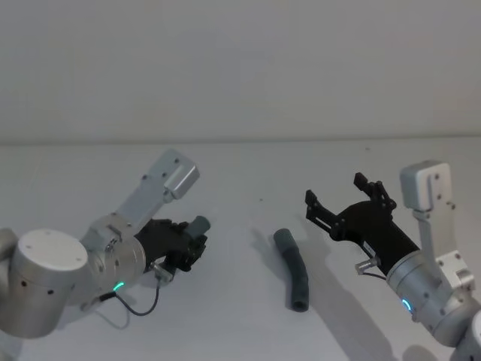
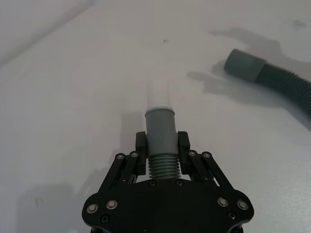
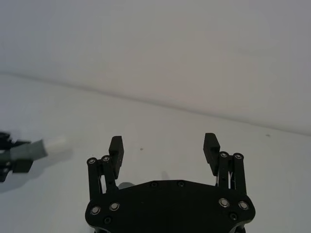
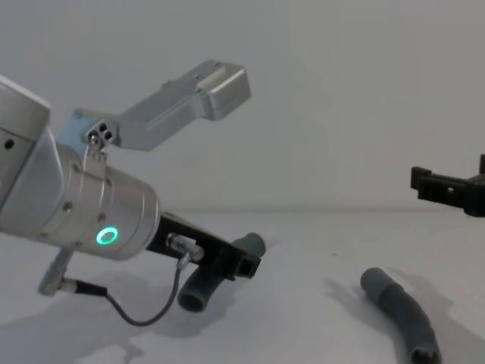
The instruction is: Use both hands to pick up one end of the pipe from the table, align the ends, and insert them.
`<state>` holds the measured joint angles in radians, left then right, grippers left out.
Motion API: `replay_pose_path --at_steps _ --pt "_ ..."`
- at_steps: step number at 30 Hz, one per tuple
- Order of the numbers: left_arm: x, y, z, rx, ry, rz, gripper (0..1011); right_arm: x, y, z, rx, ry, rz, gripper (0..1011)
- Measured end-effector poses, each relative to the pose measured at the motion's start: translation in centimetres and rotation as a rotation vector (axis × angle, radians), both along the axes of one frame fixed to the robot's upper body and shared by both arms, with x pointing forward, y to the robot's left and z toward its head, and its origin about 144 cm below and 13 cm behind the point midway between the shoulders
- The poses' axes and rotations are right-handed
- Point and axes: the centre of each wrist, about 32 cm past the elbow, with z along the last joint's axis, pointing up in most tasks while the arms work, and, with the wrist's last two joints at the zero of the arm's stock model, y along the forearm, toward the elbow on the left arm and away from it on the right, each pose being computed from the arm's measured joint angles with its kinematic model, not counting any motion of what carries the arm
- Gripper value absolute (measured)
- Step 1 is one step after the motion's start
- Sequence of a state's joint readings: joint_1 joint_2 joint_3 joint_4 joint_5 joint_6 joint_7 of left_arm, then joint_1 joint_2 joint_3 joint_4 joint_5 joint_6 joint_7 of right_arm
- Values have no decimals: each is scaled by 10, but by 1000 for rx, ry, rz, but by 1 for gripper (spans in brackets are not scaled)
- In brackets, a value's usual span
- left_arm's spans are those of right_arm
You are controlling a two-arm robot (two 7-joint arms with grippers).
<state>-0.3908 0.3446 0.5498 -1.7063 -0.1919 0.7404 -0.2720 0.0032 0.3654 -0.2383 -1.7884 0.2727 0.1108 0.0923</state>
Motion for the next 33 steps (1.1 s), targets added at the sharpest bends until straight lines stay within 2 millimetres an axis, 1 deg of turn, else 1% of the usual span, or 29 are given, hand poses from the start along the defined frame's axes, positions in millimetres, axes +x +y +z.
replay_pose_path --at_steps 8,20,33 --pt "12 9 9 27 -53 -131 339 5 1 18 -92 92 70 1002" --pt "28 23 24 79 -142 -318 339 11 8 40 -196 249 144 1002" --pt "45 37 47 174 -269 -530 339 13 23 54 -258 366 168 1002"
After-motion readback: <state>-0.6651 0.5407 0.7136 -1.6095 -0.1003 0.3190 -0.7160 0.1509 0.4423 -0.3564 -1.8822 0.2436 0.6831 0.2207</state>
